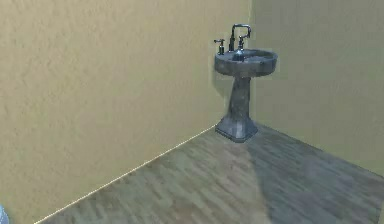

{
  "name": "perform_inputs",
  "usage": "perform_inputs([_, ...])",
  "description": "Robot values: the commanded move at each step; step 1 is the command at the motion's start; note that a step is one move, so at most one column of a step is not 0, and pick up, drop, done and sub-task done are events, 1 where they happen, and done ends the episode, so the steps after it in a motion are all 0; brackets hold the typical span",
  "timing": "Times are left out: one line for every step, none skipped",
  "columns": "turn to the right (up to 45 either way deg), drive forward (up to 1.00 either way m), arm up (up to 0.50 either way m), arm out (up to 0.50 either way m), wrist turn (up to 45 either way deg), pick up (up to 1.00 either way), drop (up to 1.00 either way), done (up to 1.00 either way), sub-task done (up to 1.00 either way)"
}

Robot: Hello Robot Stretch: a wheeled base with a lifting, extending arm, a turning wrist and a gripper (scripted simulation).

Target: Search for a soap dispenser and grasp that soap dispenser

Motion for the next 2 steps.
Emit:
perform_inputs([15.0, 0.00, 0.00, 0.00, 0.0, 0.00, 0.00, 0.00, 0.00])
perform_inputs([0.0, 1.00, 0.00, 0.00, 0.0, 0.00, 0.00, 0.00, 0.00])
